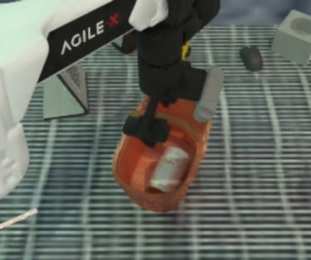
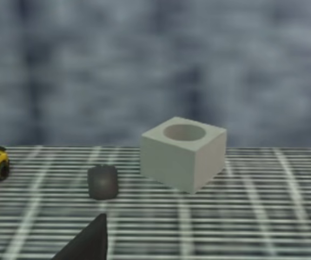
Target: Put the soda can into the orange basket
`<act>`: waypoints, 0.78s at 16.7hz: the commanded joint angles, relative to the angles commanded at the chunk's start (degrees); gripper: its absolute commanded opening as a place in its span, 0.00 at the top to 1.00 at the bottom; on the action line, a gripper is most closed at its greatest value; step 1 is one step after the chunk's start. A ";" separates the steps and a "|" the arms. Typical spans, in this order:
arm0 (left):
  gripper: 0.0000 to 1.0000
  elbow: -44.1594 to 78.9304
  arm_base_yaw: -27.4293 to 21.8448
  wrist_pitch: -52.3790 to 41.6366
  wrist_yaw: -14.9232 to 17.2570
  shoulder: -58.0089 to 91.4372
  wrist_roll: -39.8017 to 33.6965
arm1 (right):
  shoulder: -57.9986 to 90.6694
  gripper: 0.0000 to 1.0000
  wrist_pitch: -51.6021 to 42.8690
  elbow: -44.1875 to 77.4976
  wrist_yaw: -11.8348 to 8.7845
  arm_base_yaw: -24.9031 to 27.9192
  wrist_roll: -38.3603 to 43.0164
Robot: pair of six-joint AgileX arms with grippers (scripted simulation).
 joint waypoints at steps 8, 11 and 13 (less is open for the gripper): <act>0.83 0.00 0.00 0.00 0.00 0.00 0.00 | 0.00 0.00 0.00 0.00 0.00 0.00 0.00; 1.00 0.00 0.00 0.00 0.00 0.00 0.00 | 0.00 0.00 0.00 0.00 0.00 0.00 0.00; 1.00 0.00 0.00 0.00 0.00 0.00 0.00 | 0.00 0.00 0.00 0.00 0.00 0.00 0.00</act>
